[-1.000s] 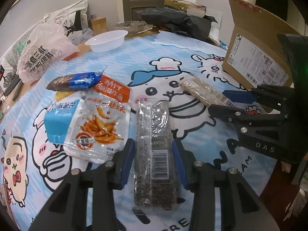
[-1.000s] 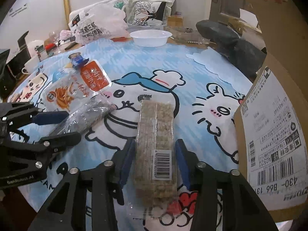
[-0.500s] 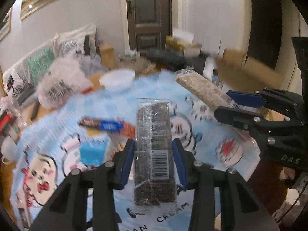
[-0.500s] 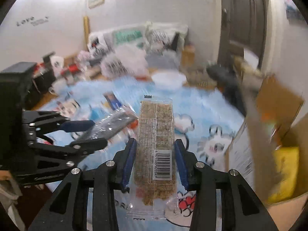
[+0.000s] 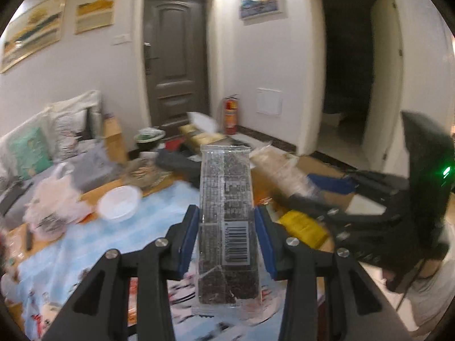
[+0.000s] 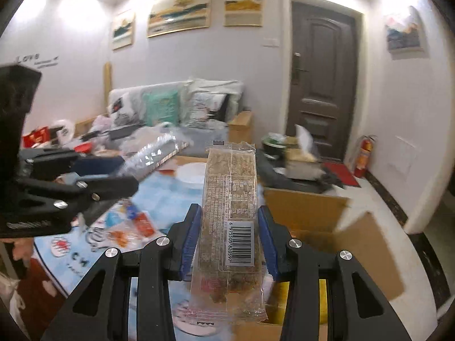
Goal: Organize snacks
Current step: 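Carry both bars into the cardboard box and open both grippers, then move both grippers back over the remaining snacks on the cloth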
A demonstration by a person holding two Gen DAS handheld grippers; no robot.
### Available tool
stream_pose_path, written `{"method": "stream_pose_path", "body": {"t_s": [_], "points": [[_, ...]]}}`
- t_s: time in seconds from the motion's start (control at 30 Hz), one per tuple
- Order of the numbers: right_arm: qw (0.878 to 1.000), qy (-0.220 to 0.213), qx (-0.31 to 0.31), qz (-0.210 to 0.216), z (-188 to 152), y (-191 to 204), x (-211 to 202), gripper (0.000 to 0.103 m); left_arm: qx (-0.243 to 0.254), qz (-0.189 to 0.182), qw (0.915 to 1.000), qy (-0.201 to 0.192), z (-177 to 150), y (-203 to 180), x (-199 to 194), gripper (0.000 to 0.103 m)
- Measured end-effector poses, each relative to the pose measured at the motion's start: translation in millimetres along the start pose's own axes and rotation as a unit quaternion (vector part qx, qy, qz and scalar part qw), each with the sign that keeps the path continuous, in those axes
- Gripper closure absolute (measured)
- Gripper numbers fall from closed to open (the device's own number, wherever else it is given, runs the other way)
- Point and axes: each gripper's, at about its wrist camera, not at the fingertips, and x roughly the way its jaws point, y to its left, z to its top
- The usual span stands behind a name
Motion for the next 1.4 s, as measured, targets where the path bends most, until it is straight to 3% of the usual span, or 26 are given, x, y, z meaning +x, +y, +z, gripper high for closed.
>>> {"method": "stream_pose_path", "body": {"t_s": [0.13, 0.37, 0.7, 0.83, 0.9, 0.93, 1.2, 1.4], "points": [[0.999, 0.02, 0.027, -0.032, -13.9, -47.3, 3.8, 0.067, 0.01, -0.034, 0.9992, 0.02, 21.2, -36.4, 44.3, 0.066], [0.995, 0.064, 0.056, -0.047, -37.5, -100.4, 26.9, 0.067, 0.015, -0.048, 0.9962, 0.07, 37.8, -78.2, 112.5, 0.066], [0.994, 0.086, 0.051, -0.038, -43.0, -122.8, 52.1, 0.067, 0.01, -0.045, 0.99, 0.133, 33.0, -81.3, 158.1, 0.065], [0.994, 0.092, 0.053, -0.034, -43.0, -119.2, 58.5, 0.065, -0.002, -0.046, 0.9896, 0.137, 32.3, -74.3, 158.2, 0.061], [0.994, 0.092, 0.053, -0.035, -42.8, -118.9, 57.9, 0.065, -0.006, -0.049, 0.99, 0.132, 32.9, -70.8, 154.5, 0.048], [0.994, 0.092, 0.053, -0.036, -42.7, -117.7, 56.6, 0.064, -0.005, -0.049, 0.9903, 0.13, 33.3, -69.9, 152.0, 0.047], [0.994, 0.083, 0.056, -0.04, -37.9, -108.2, 39.5, 0.06, -0.004, -0.04, 0.9943, 0.098, 41.0, -50.3, 115.0, 0.042], [0.997, 0.058, 0.048, 0.003, -24.6, -78.3, 22.2, 0.059, -0.014, 0.002, 0.9974, 0.071, 32.1, -6.7, 59.8, 0.041]]}}
